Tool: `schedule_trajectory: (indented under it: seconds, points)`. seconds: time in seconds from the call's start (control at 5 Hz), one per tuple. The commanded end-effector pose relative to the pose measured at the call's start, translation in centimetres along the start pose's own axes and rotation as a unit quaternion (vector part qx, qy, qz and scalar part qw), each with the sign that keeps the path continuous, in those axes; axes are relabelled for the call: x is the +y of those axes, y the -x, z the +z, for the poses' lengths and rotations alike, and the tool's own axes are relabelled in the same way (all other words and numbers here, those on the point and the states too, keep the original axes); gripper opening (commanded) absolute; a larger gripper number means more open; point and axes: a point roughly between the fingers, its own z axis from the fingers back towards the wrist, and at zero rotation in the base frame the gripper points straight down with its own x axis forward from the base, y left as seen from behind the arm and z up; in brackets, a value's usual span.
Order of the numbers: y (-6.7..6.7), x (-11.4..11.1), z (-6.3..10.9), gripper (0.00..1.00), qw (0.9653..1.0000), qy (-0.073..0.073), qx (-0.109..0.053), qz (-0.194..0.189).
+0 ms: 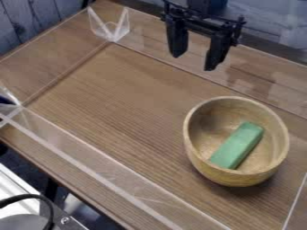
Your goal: Remove the green block from inside the brown bowl and put it on the table
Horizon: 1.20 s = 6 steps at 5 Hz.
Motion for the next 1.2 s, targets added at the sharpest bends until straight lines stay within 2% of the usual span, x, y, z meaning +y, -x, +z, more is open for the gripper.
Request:
schedule_trajectory:
  seconds: [0.0,0.2,0.6,1.0]
  points:
    - [0.7,-1.1,-0.9,1.00,0.9999,0.000,0.008,-0.015]
    - [1.7,-2.4,-2.2,1.00,0.9992,0.003,0.015,-0.036]
    - [2.9,-5.2,-4.5,1.00,0.9969,0.007,0.003,-0.078]
    - [2.3,-7.3,-5.3,1.00,0.9952,0.012,-0.004,-0.097]
